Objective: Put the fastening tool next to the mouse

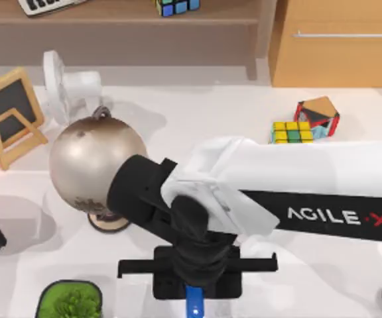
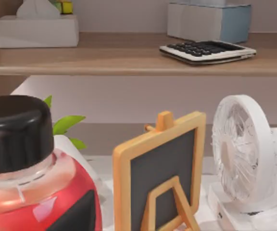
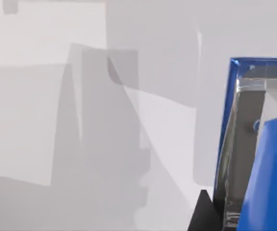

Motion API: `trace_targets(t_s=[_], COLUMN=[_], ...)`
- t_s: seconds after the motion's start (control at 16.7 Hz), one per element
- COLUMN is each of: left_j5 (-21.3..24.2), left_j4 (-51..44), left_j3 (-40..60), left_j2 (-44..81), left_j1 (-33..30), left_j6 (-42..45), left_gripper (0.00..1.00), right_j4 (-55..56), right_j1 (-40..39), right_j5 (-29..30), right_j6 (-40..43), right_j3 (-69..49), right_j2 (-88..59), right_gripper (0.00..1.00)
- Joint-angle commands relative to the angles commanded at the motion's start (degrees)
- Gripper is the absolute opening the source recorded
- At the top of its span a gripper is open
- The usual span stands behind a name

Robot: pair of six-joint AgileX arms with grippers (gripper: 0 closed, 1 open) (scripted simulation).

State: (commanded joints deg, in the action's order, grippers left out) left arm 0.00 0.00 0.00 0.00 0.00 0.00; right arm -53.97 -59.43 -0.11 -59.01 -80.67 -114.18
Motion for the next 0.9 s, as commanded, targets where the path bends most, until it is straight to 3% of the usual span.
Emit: trace_targets(t_s=[0.48, 0.9], left_j5=[0.0, 0.0], left_j4=[0.0, 0.0], left_j3=[0.0, 0.0], left_j2=[0.0, 0.0], left_j1=[0.0, 0.0], left_j6=[0.0, 0.0], left_gripper=[1.0, 1.0], right_j4=[1.0, -0.7], right_j1=[24.5, 49.6], right_j5=[-5.6, -4.0], right_j6=[26.7, 48.9], right_j3=[-2.0, 2.0], right_j2=[8.0, 5.5], right_gripper=[0.0, 0.0])
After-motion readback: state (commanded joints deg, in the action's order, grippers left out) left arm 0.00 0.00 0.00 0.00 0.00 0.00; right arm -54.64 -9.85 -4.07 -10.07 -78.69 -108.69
